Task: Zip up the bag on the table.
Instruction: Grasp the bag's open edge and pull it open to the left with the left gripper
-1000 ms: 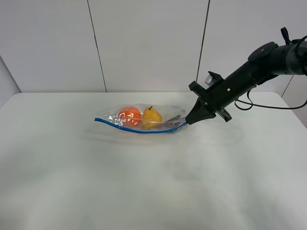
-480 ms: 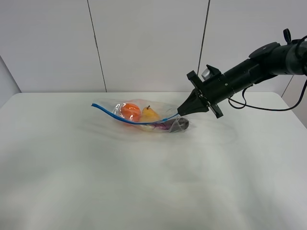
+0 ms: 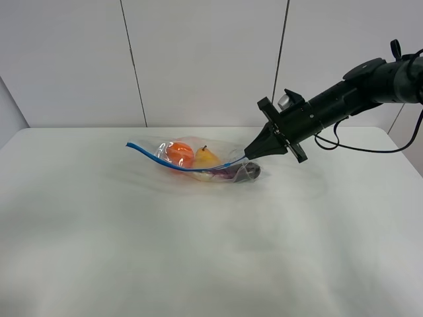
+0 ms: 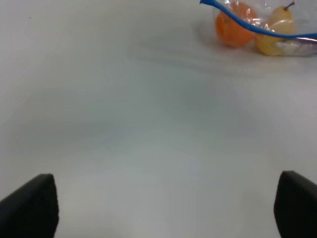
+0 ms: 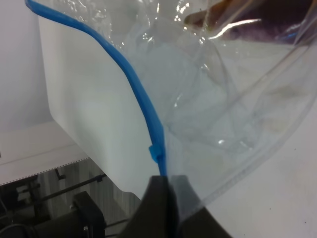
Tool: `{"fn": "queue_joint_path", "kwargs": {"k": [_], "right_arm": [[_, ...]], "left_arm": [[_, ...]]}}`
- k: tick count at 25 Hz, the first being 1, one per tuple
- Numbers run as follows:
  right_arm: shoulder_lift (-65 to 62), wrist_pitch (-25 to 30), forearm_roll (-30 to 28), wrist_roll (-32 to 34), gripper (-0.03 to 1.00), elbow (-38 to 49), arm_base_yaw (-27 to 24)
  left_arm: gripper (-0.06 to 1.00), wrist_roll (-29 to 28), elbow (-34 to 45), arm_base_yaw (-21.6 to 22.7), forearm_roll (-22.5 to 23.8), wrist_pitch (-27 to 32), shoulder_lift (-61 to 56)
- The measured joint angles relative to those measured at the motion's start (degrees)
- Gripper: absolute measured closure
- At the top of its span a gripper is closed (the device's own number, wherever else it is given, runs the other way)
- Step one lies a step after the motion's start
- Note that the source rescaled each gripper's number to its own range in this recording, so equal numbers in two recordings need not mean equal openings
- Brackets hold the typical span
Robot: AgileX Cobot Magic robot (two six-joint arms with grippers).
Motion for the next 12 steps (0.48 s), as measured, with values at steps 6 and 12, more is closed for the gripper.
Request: {"fn": "queue_joint_path", "kwargs": {"k": [6,12], "right_arm": [[0.0,0.0,0.0,0.0,0.96,0.0,0.0],[0.0,0.0,0.0,0.0,0.96,0.0,0.0]], "left_arm": [[-0.06,9.9,-6.8,0.0,-0.1,-7.6,21.1],[-0.06,30.6,-10.1,0.0,-1.6,-20.6,38.2]]}}
